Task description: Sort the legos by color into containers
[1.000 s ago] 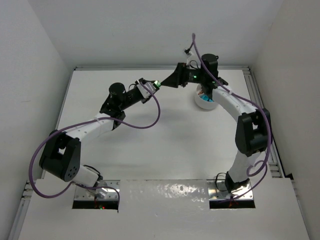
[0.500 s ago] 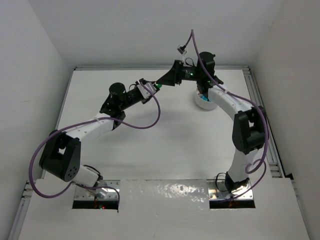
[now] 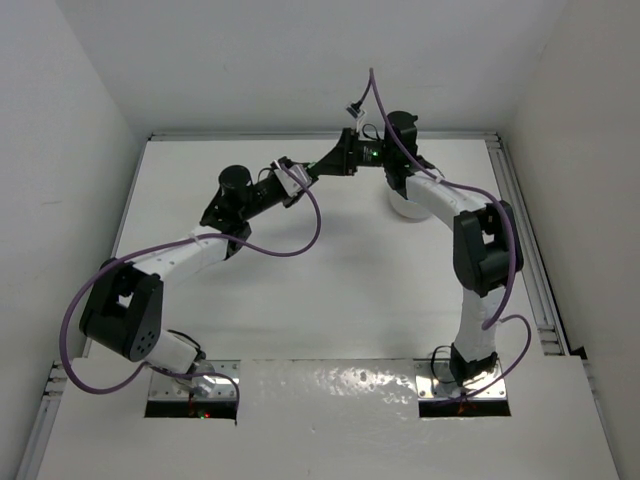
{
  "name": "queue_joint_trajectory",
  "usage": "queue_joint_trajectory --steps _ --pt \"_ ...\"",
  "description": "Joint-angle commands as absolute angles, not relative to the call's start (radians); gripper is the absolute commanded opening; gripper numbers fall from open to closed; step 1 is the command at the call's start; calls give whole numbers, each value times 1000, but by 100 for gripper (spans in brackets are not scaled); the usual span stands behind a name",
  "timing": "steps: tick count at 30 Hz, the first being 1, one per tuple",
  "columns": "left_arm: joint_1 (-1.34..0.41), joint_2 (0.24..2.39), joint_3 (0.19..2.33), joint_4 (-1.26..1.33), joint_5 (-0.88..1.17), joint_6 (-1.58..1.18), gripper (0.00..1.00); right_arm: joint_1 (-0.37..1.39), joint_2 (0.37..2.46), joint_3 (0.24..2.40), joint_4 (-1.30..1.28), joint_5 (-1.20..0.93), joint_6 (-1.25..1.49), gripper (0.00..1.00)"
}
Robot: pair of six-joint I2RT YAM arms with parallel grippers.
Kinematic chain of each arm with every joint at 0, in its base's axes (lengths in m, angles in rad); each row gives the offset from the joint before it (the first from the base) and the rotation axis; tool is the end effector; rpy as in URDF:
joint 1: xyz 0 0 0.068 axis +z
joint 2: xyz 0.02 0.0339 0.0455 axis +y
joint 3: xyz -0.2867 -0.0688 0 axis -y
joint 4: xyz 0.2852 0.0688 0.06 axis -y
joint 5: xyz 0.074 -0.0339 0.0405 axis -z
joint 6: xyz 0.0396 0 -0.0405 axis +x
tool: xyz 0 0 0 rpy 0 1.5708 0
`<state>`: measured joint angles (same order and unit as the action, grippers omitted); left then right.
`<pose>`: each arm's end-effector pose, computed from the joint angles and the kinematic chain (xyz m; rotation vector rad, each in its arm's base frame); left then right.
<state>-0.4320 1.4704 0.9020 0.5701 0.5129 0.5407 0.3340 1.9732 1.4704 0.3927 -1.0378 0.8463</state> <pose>0.3301 -0.1736 0.2960 1.0678 1.1619 -0.3166 0.4656 0.1977 0.2821 -0.4196 1.9067 1.6910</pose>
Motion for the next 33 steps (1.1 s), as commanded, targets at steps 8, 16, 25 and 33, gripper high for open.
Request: queue_joint_trajectory --steps 8,16,25,33 --pt "-433 1463 919 647 509 538 0 339 1985 1419 859 -1135 1158 0" --pt "-433 1451 908 600 453 539 100 267 1869 1560 -121 -738 458 0" --pt "-426 1439 891 529 298 440 100 137 1870 1750 -448 137 477 0" --pt "-414 1433 899 459 256 425 100 129 2032 1873 -499 459 474 0"
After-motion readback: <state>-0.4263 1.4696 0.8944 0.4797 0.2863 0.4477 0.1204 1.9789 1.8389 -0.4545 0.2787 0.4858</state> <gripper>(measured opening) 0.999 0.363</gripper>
